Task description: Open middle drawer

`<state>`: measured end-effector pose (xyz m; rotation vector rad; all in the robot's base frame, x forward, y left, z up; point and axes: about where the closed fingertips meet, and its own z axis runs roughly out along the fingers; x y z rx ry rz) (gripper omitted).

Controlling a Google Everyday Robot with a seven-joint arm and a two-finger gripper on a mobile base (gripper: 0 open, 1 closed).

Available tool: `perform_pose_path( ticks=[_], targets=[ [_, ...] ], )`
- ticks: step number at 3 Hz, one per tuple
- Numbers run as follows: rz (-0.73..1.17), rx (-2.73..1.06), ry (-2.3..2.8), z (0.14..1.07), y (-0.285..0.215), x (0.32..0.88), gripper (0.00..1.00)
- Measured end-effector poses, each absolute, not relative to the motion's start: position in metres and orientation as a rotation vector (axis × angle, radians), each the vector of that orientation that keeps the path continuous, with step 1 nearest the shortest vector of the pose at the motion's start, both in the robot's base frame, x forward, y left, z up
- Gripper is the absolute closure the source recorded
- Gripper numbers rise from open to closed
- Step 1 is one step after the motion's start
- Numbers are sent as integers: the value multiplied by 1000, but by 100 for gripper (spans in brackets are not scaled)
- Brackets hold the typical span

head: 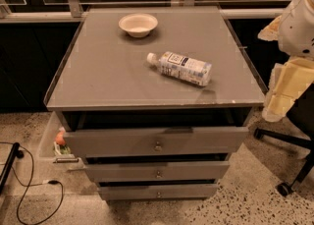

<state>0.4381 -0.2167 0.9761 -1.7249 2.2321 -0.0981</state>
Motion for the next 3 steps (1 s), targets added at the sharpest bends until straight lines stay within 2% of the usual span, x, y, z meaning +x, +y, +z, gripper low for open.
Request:
perform_pose_path(
  ticks=[1,3],
  targets=[
    [-98,-1725,2232,976,-217,438,0],
    [20,-1780,2265,893,-216,405,0]
  ],
)
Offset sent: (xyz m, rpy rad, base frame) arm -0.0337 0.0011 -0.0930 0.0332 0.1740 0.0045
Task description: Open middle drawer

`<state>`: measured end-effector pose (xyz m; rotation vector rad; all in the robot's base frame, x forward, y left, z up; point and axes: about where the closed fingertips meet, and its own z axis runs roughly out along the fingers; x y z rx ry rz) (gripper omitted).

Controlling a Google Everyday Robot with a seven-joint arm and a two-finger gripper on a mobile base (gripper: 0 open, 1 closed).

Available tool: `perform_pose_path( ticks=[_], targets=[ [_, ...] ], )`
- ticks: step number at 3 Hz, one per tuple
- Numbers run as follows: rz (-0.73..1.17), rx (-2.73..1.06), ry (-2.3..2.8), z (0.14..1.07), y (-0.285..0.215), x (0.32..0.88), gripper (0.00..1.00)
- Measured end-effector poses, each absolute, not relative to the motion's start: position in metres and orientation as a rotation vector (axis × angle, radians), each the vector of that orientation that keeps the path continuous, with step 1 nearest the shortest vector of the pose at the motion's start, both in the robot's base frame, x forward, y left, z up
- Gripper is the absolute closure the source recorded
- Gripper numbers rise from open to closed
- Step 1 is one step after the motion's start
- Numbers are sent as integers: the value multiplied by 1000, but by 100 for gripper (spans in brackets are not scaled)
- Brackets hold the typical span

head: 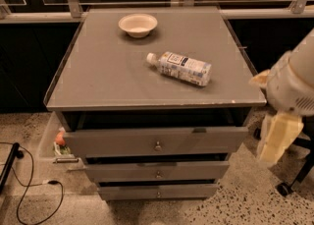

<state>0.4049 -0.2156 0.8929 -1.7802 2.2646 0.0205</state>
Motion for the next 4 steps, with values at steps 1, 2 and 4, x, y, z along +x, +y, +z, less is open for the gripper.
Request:
perform_pose_path(
  ticks=[1,2,4],
  targets=[
    [60,-1836,2238,826,-221,385,0],
    [73,-1926,2220,753,-226,365,0],
    [139,-1926,2248,703,-224,367,0]
  ],
)
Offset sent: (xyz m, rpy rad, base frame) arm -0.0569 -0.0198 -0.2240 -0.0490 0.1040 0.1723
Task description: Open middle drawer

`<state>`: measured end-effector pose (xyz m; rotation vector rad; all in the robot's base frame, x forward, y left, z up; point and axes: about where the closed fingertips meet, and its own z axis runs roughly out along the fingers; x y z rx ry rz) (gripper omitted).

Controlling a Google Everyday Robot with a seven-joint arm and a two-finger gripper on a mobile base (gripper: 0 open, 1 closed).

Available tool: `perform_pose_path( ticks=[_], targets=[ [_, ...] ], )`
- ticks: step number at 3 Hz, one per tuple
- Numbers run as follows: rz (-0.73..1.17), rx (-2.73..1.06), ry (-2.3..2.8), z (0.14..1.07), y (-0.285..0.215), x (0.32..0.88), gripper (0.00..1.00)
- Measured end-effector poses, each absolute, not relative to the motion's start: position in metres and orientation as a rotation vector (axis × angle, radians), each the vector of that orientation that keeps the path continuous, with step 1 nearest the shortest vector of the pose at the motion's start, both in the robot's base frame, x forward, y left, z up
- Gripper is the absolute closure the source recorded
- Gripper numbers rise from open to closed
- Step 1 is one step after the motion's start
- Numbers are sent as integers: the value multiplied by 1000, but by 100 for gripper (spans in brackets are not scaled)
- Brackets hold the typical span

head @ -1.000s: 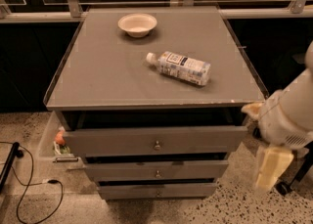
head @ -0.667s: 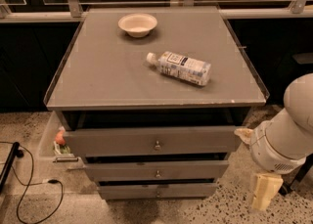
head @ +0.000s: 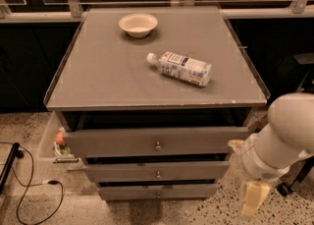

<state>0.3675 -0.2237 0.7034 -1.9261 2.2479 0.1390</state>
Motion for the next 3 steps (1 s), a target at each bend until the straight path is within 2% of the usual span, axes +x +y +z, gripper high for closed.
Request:
perform_pose_path(
  ticks=[2,3],
  targets=[
    [289,-1870,2181,565,-215,400,0],
    [289,-1870,2181,565,-215,400,0]
  ],
)
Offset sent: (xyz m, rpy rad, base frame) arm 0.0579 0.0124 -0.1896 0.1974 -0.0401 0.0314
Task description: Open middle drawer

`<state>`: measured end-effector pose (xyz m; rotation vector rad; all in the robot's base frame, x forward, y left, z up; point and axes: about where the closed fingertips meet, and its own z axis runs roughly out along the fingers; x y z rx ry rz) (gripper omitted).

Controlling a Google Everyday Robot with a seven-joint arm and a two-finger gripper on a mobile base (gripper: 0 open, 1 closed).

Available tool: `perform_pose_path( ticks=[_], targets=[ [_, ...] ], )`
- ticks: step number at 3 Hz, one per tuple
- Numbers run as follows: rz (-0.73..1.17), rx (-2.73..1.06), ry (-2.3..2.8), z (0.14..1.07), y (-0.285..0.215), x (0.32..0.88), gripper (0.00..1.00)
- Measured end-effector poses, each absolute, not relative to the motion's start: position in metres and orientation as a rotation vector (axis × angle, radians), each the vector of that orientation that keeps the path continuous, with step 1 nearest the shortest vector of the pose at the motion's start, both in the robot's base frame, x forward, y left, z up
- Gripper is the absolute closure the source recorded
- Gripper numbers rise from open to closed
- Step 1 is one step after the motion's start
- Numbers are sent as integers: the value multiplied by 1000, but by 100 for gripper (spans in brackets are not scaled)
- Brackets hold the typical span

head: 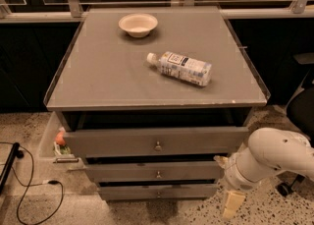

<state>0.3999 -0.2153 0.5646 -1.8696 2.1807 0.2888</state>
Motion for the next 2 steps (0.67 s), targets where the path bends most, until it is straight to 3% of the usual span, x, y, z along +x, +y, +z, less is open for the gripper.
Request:
perform_pose_path(
  ticks=[2],
  targets=[
    [292,-1792,2105,513,-213,422,0]
  ],
)
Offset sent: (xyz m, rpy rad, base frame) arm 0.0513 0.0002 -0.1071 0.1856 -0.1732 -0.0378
